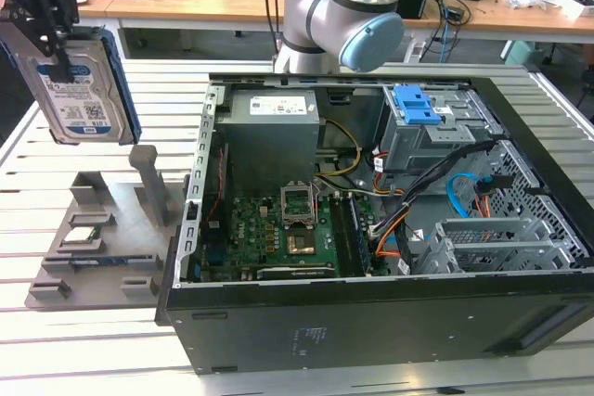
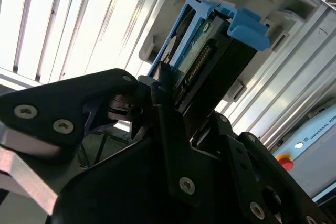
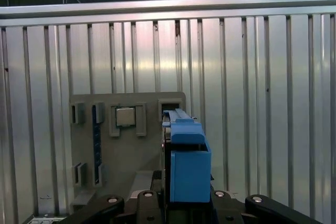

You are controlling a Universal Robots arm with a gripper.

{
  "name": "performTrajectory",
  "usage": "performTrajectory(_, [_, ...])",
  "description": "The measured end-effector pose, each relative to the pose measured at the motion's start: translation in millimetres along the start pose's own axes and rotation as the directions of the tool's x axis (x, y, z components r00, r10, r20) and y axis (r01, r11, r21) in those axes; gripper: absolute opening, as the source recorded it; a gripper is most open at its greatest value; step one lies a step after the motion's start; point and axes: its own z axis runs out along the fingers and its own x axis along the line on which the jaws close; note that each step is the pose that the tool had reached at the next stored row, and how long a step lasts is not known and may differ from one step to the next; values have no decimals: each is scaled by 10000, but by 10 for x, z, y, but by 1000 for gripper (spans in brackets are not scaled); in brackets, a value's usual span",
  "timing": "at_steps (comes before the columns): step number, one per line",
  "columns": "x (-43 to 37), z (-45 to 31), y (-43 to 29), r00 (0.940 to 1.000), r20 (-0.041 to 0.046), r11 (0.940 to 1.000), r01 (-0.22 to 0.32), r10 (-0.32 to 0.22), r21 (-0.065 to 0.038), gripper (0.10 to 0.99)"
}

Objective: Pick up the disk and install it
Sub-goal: 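Pick up the disk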

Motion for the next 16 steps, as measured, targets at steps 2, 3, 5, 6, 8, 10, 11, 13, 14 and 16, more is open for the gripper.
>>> performTrajectory(2, [1,-20,0,10000,0,10000,1,-1,0,357])
performTrajectory(3, [1,-38,-1,10000,0,10000,0,0,0,357])
performTrajectory(5, [1,-75,-2,10000,0,10000,0,0,-1,357])
performTrajectory(6, [2,-87,-2,10000,0,10000,0,0,0,357])
performTrajectory(8, [2,-119,-3,10000,1,10000,0,0,1,357])
performTrajectory(10, [2,-148,-4,10000,1,10000,-1,1,1,357])
performTrajectory(11, [3,-158,-5,10000,0,10000,0,0,0,357])
performTrajectory(13, [3,-183,-6,10000,1,10000,0,0,1,357])
performTrajectory(14, [3,-203,-6,10000,1,10000,0,0,0,357])
performTrajectory(16, [4,-235,-7,10000,1,10000,0,0,0,357])
